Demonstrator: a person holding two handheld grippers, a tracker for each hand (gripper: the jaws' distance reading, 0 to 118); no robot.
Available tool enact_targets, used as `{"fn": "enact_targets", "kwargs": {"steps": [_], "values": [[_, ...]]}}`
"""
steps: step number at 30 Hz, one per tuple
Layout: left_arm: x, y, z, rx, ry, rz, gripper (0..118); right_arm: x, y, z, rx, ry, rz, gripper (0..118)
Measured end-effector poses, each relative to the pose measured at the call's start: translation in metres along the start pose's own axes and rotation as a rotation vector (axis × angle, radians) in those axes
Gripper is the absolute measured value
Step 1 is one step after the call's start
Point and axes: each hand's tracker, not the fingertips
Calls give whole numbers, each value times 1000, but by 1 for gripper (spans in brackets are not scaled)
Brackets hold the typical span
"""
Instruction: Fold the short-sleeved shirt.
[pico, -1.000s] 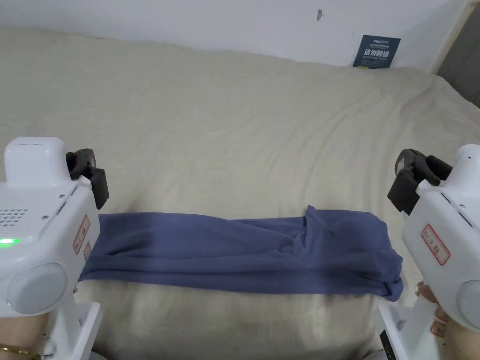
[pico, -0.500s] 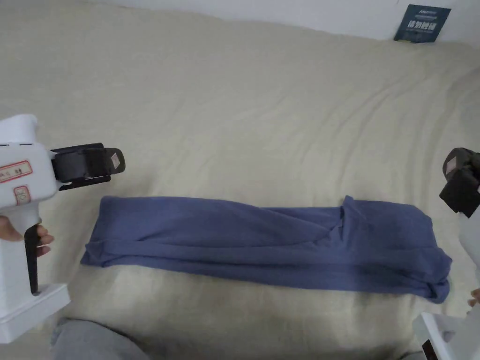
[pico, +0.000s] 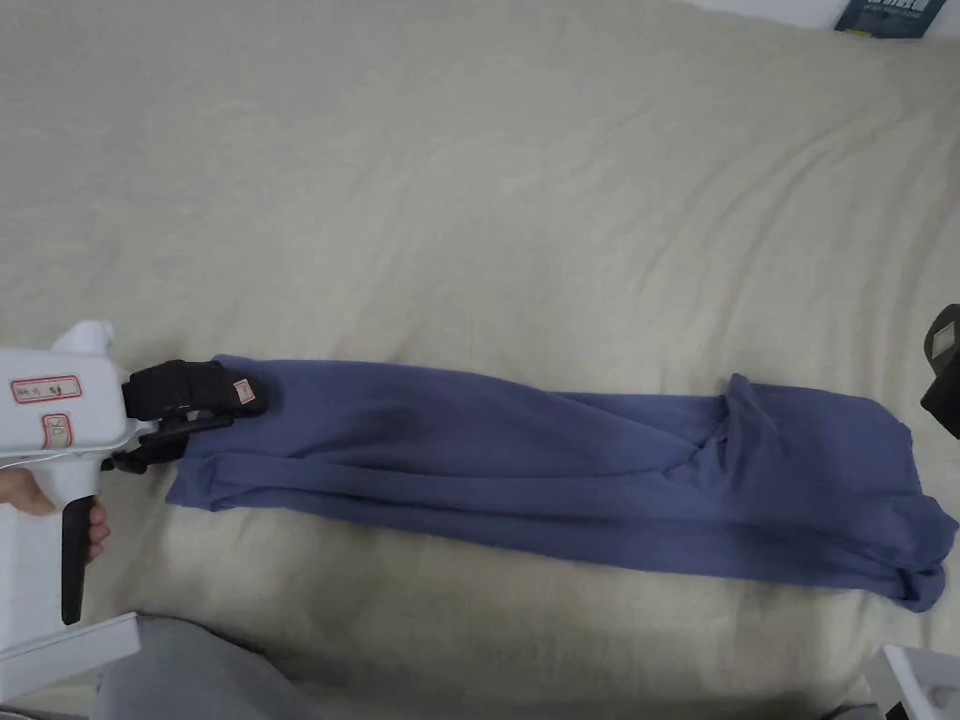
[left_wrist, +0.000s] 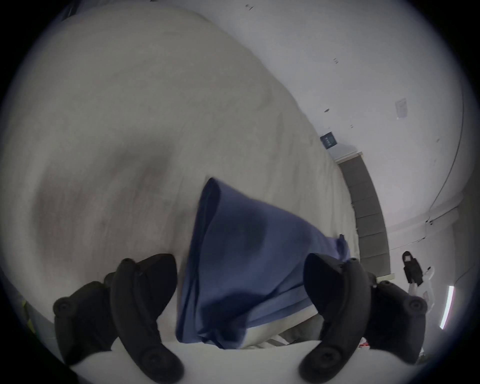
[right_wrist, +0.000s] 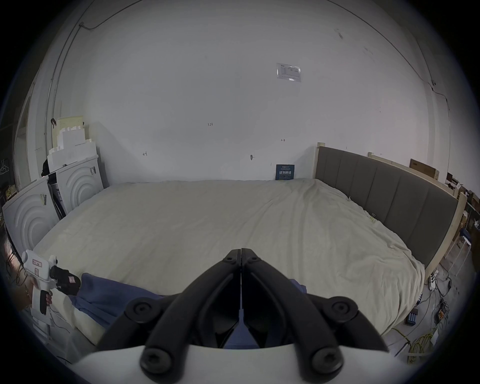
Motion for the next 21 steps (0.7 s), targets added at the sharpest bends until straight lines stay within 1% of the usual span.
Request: {"fn": "enact_targets", "kwargs": {"steps": [1, 3, 4, 5, 6, 8, 9, 10, 11, 12, 13, 15, 17, 19, 21], "values": [[3, -2, -1, 10, 13, -21, 101, 1, -1, 0, -3, -2, 1, 4], [5, -2, 2, 7, -18, -30, 101, 1, -1, -1, -8, -4, -1, 4], [1, -1, 3, 2, -19, -25, 98, 2, -2, -1, -12, 0, -8, 4], [0, -1, 4, -2, -25, -15, 93, 2, -3, -1, -18, 6, -16, 4], [0, -1, 4, -4, -34, -3, 83, 2, -3, -2, -21, 8, -25, 4], [6, -4, 5, -6, -32, 4, 48, 2, -5, -2, -22, 11, -32, 4], [7, -7, 3, -14, -20, 0, 36, 3, -6, -2, -24, 10, -34, 4], [9, -9, -1, -29, 15, -12, 27, 3, -7, -2, -24, 12, -35, 4], [12, -12, -3, -24, 60, -36, 21, 2, -7, -2, -25, 14, -32, 4], [1, -5, -4, -9, 65, -42, 16, 2, -8, -2, -26, 13, -27, 4], [-4, 0, -4, -7, 75, -32, 12, 1, -8, 0, -25, 10, -22, 4], [-5, 5, -3, -6, 93, 0, 8, 2, -8, 3, -24, 11, -23, 4], [10, 2, -8, -7, 134, 24, 6, 4, -9, 5, -24, 13, -30, 4], [27, 2, -4, 5, 194, -21, 6, 5, -10, 7, -22, 13, -31, 4], [46, 2, 7, 28, 201, -59, 6, 7, -10, 9, -20, 18, -39, 4]]}}
